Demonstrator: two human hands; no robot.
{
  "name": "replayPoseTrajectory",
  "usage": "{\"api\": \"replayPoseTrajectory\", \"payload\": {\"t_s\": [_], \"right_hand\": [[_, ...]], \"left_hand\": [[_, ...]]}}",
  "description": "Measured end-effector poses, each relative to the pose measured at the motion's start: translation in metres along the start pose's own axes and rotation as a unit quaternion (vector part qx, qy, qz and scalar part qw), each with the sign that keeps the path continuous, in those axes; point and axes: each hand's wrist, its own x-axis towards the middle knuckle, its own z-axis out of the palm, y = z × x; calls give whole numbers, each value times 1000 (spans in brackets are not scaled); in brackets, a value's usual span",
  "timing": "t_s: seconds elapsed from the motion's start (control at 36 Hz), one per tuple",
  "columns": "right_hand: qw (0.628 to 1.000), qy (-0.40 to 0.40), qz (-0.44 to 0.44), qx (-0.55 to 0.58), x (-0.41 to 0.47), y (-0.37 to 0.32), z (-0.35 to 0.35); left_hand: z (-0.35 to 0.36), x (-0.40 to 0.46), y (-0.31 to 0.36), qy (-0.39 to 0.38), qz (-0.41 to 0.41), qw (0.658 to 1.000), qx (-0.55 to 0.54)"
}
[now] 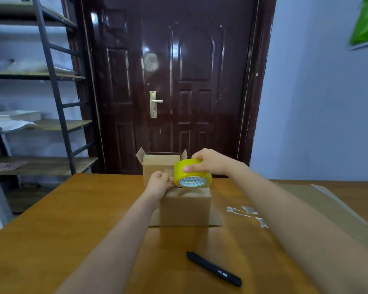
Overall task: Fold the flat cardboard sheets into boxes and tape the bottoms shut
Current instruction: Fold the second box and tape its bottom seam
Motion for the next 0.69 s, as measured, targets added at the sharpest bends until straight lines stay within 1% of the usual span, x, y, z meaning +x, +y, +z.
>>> {"api": "replayPoseTrajectory", "payload": {"t_s": [0.06, 0.11, 0.19, 0.25, 0.28, 0.31, 0.33, 0.42, 0.47, 0.53, 0.58, 0.69], "right_hand": [[999, 4, 17, -51, 2, -7, -4], [987, -1, 55, -150, 2, -16, -10], [932, -8, 108, -347, 1, -22, -13], [893, -16, 129, -431, 0, -19, -11], [883, -20, 139, -448, -1, -16, -10], [885, -21, 147, -440, -2, -12, -10], [900, -18, 154, -407, -2, -7, -12], [968, 18, 144, -207, -1, 16, -23], [988, 57, 112, -89, 0, 29, -27], [993, 76, 89, -15, -1, 37, -27], [992, 79, 86, 38, -3, 41, -27], [989, 57, 107, 88, -7, 44, -28]], "left_hand": [[0, -2, 2, 4, 2, 1000, -2], [0, -1, 3, 10, 2, 1000, -1], [3, -2, 1, 22, 14, 999, 45], [6, -3, -1, 24, 22, 997, 74], [7, -3, -2, 24, 23, 996, 79], [8, -4, -2, 21, 22, 997, 72], [8, -4, -1, 18, 19, 998, 52], [7, -9, 4, 2, 5, 1000, -8], [8, -11, 6, -8, 0, 1000, -21], [9, -13, 7, -8, -10, 999, -34], [10, -15, 7, -3, -15, 999, -48], [10, -15, 7, 5, -22, 998, -61]]}}
